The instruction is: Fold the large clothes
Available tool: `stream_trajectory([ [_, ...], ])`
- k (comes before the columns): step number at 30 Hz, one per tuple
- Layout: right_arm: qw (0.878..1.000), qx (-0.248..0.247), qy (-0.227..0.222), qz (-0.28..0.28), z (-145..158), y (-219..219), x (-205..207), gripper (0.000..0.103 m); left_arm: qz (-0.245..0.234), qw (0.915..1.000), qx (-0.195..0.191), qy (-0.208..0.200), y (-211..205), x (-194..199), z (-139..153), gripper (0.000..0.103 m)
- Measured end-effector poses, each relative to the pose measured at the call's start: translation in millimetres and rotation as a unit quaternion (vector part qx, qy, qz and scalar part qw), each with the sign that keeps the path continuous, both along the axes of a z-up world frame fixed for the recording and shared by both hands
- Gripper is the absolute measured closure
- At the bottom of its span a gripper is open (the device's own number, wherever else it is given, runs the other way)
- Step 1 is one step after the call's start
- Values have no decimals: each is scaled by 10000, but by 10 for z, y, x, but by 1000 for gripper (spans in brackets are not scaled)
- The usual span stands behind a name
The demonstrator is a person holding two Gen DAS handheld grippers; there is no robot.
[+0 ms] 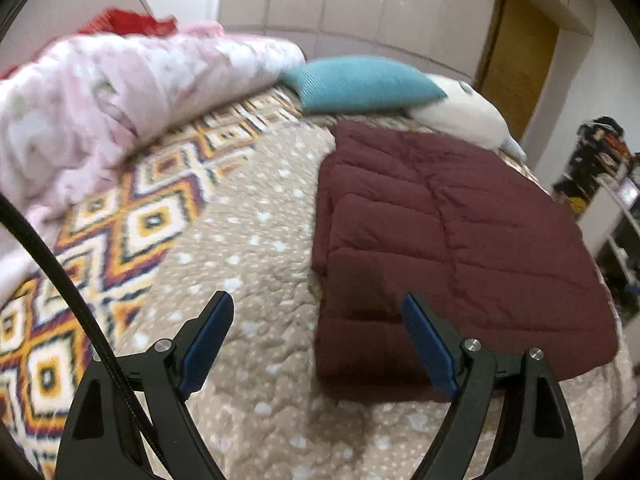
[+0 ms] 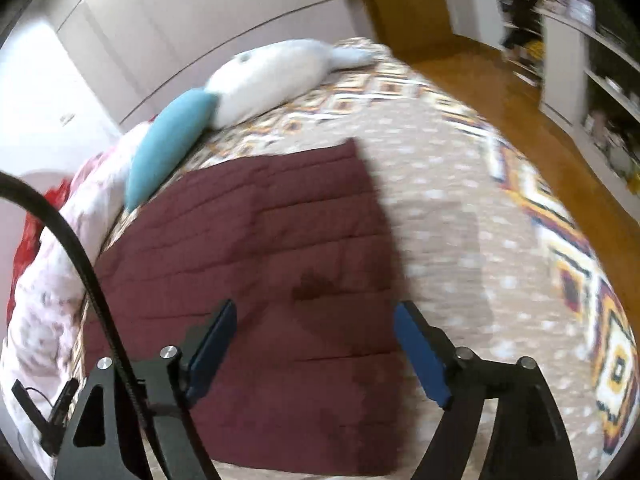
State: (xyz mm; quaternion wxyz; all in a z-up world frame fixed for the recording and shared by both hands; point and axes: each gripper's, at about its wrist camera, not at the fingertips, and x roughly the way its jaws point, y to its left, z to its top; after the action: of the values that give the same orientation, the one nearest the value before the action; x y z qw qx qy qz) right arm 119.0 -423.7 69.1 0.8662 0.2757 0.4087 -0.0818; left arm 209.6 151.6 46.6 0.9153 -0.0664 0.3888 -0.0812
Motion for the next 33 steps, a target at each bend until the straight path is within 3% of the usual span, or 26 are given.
stream_trajectory([
  [4, 9955, 936, 32, -143, -373, -282, 90, 17, -280, 9955, -747, 513, 65, 463, -86, 18],
  [9, 9921, 1249, 111, 16, -738, -197, 346, 17, -553, 9846, -1208, 1139, 29, 977, -296, 18],
  [12, 9904, 1370, 57, 176, -846, -138, 498, 16, -704, 9727, -1703, 1413, 67, 1196, -427, 18],
  [16, 9884, 1460, -71, 414, -897, -121, 659, 6, -780, 9616, -2096, 1594, 81, 1387, -604, 12],
  [19, 9876, 1419, -73, 666, -924, -94, 764, 3, -860, 9474, -2540, 1749, 130, 1498, -774, 8],
  [24, 9861, 1229, -68, 1120, -932, 119, 1009, 0, -1289, 9430, -2523, 1746, 1, 1557, -783, 7],
  [25, 9859, 1185, -54, 1181, -941, 155, 1053, 0, -1450, 9428, -2399, 1803, -91, 1558, -773, 7],
  [27, 9864, 1018, 2, 1290, -926, 260, 1165, 0, -1484, 9505, -1991, 1869, -260, 1572, -750, 5],
  [29, 9867, 1030, 32, 1257, -922, 295, 1211, 7, -1465, 9569, -1678, 1864, -382, 1545, -688, 9],
  [30, 9860, 1189, 50, 1167, -908, 309, 1216, 23, -1437, 9583, -1638, 1848, -404, 1525, -653, 17],
  [32, 9862, 1291, 63, 1030, -849, 301, 1171, 37, -1369, 9620, -1636, 1707, -416, 1437, -500, 44],
  [33, 9861, 1329, -6, 1002, -783, 286, 1126, 50, -1369, 9640, -1615, 1607, -416, 1376, -374, 53],
])
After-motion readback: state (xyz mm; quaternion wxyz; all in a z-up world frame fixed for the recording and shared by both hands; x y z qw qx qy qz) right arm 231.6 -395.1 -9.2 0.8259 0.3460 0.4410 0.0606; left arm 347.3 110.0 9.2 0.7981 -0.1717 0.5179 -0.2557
